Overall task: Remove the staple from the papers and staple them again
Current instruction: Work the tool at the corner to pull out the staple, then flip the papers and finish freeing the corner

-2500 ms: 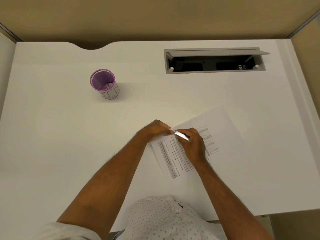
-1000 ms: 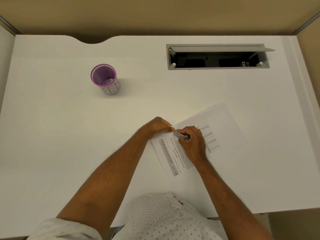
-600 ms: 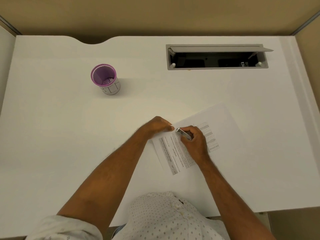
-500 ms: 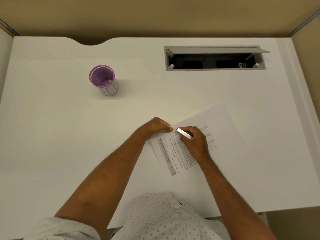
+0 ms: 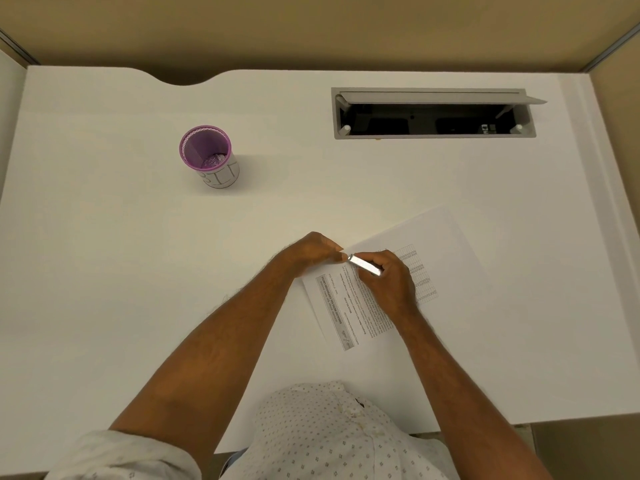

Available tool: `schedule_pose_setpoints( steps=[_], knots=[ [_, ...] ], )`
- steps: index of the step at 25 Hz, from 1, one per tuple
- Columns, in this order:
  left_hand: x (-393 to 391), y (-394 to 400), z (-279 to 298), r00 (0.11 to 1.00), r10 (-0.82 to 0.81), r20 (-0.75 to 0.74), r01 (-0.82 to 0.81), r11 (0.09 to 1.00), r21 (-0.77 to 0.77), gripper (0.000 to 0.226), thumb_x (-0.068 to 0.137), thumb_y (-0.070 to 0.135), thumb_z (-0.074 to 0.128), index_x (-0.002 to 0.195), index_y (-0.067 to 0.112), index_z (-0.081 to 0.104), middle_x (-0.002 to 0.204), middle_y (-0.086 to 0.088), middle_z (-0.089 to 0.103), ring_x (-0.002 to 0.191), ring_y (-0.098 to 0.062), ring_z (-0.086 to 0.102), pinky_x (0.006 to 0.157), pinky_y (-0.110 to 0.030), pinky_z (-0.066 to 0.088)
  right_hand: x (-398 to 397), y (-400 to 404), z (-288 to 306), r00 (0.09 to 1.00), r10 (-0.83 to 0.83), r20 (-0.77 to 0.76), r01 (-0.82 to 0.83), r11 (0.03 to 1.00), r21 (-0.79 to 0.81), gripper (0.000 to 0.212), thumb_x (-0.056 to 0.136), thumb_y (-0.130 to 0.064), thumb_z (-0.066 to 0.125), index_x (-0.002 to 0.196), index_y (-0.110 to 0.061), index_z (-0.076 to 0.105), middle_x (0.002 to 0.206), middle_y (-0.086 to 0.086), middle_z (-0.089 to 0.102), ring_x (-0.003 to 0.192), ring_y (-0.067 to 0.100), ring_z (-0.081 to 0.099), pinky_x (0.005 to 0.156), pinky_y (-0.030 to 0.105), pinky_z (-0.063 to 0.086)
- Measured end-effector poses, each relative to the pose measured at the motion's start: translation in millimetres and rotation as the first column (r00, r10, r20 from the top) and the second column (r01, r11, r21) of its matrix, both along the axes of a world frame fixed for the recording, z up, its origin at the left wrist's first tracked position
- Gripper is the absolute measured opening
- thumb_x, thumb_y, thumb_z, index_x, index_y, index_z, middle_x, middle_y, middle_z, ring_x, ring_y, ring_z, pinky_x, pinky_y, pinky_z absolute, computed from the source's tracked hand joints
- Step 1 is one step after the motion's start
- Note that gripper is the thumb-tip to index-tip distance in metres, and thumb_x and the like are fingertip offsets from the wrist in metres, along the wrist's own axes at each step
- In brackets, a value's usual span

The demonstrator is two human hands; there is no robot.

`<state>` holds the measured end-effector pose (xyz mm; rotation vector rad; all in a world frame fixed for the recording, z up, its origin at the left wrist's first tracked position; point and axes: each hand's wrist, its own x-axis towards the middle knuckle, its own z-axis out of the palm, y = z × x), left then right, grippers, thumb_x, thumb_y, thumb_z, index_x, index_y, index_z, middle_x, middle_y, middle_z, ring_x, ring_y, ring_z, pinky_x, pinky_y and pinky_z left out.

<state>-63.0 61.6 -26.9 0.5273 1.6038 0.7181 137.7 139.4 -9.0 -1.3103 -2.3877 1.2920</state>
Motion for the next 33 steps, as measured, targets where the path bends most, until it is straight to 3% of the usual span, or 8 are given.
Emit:
schedule_pose_setpoints(
  steps=[3,7,10,15,21,28,31,33],
  knots=[
    [-1,1,-1,1.0,-0.002,0.002,0.002,1.0,-0.022,0.026,0.09,0.028,0.078,0.101,0.005,0.079,0.102,-0.019,0.079,0.077,-0.023,0.073,0.08,-0.036,0.059,-1,0,1,1.0,-0.001,0.006,0.001,1.0,-0.004,0.024,0.091,-0.036,0.074,0.115,-0.036,0.074,0.102,-0.015,0.069,0.092,0.005,0.066,0.073,0.031,0.059],
    [-1,0,2,1.0,-0.007,0.025,0.008,1.0,-0.021,0.019,0.092,0.027,0.076,0.096,0.009,0.079,0.101,-0.016,0.08,0.073,-0.019,0.075,0.067,-0.027,0.059,-4,2,2,0.997,-0.026,0.072,0.028,0.999,-0.032,0.03,0.09,-0.05,0.069,0.118,-0.037,0.073,0.106,-0.015,0.07,0.097,0.006,0.065,0.079,0.032,0.056],
    [1,1,3,1.0,0.003,0.011,-0.003,0.999,-0.038,0.015,0.092,0.025,0.075,0.094,0.011,0.079,0.096,-0.011,0.08,0.072,-0.017,0.075,0.065,-0.025,0.059,-7,4,3,0.994,-0.066,0.085,0.078,0.987,-0.141,0.033,0.089,-0.05,0.069,0.116,-0.033,0.074,0.107,-0.016,0.074,0.099,0.006,0.068,0.084,0.036,0.056],
    [-1,-3,1,0.999,-0.041,0.016,0.042,0.999,-0.027,0.025,0.091,0.025,0.077,0.1,0.002,0.078,0.098,-0.014,0.081,0.073,-0.022,0.078,0.067,-0.03,0.064,-18,14,12,0.966,-0.259,-0.006,0.238,0.896,-0.376,0.027,0.088,-0.051,0.071,0.101,-0.029,0.078,0.09,-0.013,0.079,0.086,0.011,0.075,0.077,0.036,0.061],
    [0,-4,7,0.998,-0.053,0.029,0.053,0.998,-0.021,0.025,0.092,0.028,0.076,0.099,0.005,0.079,0.098,-0.011,0.081,0.077,-0.024,0.08,0.067,-0.031,0.062,-11,18,20,0.933,-0.354,-0.067,0.289,0.847,-0.446,0.028,0.092,-0.044,0.07,0.112,-0.024,0.074,0.096,-0.003,0.077,0.084,0.013,0.073,0.066,0.025,0.055],
    [1,-7,29,0.984,-0.162,-0.076,0.165,0.986,0.036,0.023,0.095,0.027,0.071,0.1,0.006,0.08,0.095,-0.005,0.082,0.081,-0.021,0.08,0.078,-0.034,0.065,1,23,39,0.914,-0.377,-0.149,0.303,0.881,-0.364,0.028,0.093,-0.053,0.065,0.115,-0.035,0.068,0.103,-0.006,0.073,0.086,0.009,0.067,0.072,0.024,0.056],
    [0,2,49,0.947,-0.236,-0.217,0.25,0.968,0.035,0.017,0.093,0.021,0.073,0.094,0.006,0.082,0.093,-0.008,0.082,0.078,-0.014,0.075,0.079,-0.032,0.059,-4,38,57,0.933,-0.29,-0.212,0.253,0.95,-0.183,0.02,0.099,-0.032,0.06,0.118,-0.033,0.066,0.114,-0.014,0.069,0.099,0.001,0.063,0.08,0.012,0.049],
    [1,10,63,0.878,-0.328,-0.35,0.357,0.934,0.019,0.014,0.092,0.021,0.074,0.09,0.011,0.083,0.093,-0.009,0.081,0.077,-0.013,0.069,0.077,-0.033,0.054,-9,53,58,0.972,-0.158,-0.172,0.168,0.985,0.046,0.029,0.098,-0.014,0.054,0.124,-0.024,0.064,0.122,-0.009,0.066,0.107,0.008,0.058,0.088,0.017,0.047]
  ],
)
